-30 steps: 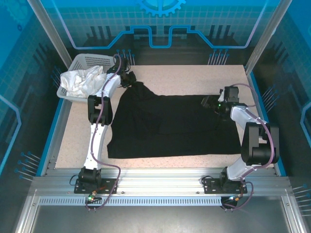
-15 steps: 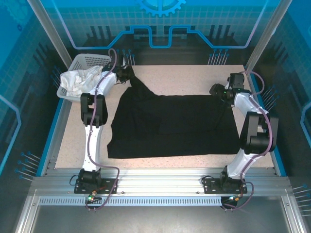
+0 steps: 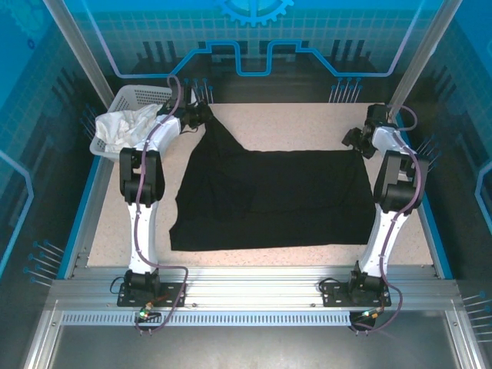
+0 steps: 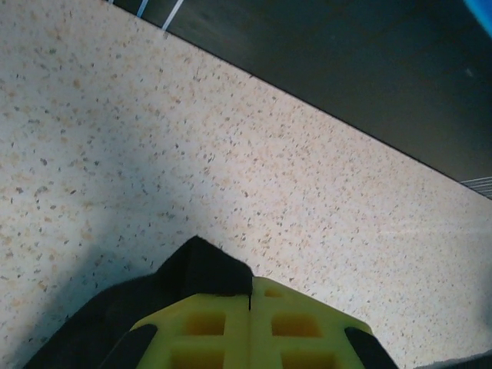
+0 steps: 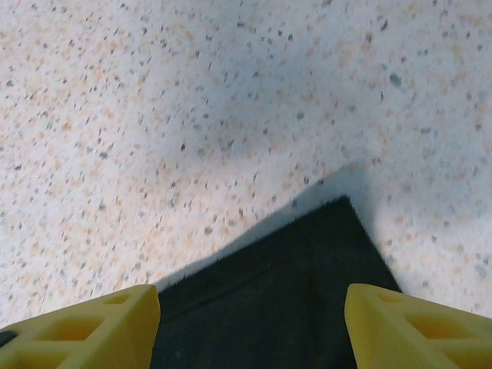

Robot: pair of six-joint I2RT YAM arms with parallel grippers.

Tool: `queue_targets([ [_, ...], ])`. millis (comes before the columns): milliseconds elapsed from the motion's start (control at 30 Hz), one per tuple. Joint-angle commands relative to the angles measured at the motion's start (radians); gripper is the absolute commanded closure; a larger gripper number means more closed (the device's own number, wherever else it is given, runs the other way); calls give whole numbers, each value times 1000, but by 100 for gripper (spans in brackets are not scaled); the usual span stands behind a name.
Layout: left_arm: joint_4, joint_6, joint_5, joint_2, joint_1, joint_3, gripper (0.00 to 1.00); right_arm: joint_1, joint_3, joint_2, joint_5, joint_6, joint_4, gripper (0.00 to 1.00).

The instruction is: Fold the inside-out t-shirt

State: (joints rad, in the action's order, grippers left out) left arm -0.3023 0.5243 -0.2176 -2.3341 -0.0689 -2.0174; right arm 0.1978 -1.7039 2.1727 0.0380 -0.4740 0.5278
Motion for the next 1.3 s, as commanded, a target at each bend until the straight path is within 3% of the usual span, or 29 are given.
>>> queue_targets([
  [0,40,5,-33,64,0,27,100,9,-105,61,69,31,133,37],
  [200,51,4,-42,73,-11,43,100,7,-220,147,115,53,219,39],
  [300,51,1,-43,73,-14,45,100,2,-275,203,105,64,254,45],
  [600,41,-11,-43,122,-18,86,100,0,-338,246,115,104,267,86],
  [733,47,-13,-40,180,-21,139,100,0,-343,227,105,124,250,98],
  [1267,87,29,-16,535,-35,473,100,5,-33,-148,-47,167,61,100],
])
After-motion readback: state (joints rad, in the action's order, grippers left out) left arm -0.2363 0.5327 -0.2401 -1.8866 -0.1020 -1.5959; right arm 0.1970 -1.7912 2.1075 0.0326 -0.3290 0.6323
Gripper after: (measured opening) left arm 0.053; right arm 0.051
